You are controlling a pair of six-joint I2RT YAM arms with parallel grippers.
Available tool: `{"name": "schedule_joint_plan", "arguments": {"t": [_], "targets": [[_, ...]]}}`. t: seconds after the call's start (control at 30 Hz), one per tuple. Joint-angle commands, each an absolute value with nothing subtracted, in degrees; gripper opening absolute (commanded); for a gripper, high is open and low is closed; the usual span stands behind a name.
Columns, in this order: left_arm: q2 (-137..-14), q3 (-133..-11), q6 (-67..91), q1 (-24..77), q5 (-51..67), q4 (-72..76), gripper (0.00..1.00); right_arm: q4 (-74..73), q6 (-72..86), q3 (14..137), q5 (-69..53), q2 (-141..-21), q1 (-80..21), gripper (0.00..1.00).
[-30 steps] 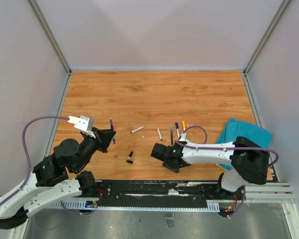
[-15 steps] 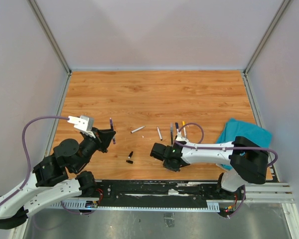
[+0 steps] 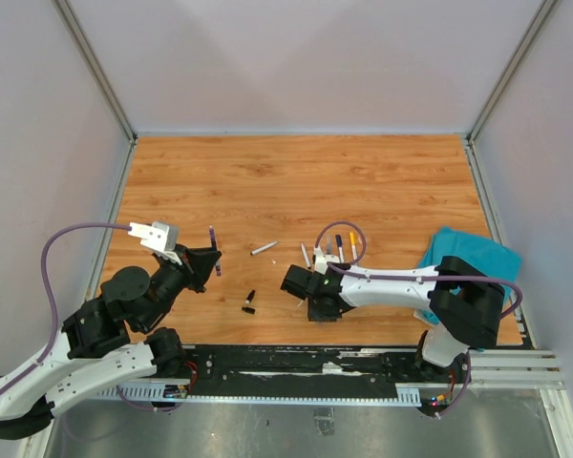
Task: Insert the pens into the pen caps
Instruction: Insert the pen cap onto the pen.
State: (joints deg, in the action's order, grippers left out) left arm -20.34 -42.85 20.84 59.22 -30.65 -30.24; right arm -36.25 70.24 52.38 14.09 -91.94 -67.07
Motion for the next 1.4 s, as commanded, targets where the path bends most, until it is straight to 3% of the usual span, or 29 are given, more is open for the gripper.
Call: {"name": "schedule_joint_plan", "arguments": {"t": [0.0,0.3,0.67,1.13,1.37], "targets": [[-19.5,-43.2,20.7,59.3,-30.9,-29.8,0.00,-38.3,66.0,51.3,11.2,-93.8,-66.1,0.24],[-19.5,-43.2,20.7,59.3,-30.9,-29.8,0.00,-38.2,65.5,50.7,9.9,-94.5,-65.1,0.27],[-19.7,-43.1,21.1,59.3,-31.1,-29.7,0.01,-36.4,65.1,48.2,8.6,-91.9,-64.0,0.12],[-28.5,-42.2,22.5,59.3,-23.3,-22.2,0.01,-18.2,41.5,37.3,-3.4,-65.0,-51.4,0.10],[-33.4,-40.7,24.2,59.3,-18.4,-16.1,0.00,-12.7,37.1,35.9,-1.7,-53.9,-50.0,0.06]]}}
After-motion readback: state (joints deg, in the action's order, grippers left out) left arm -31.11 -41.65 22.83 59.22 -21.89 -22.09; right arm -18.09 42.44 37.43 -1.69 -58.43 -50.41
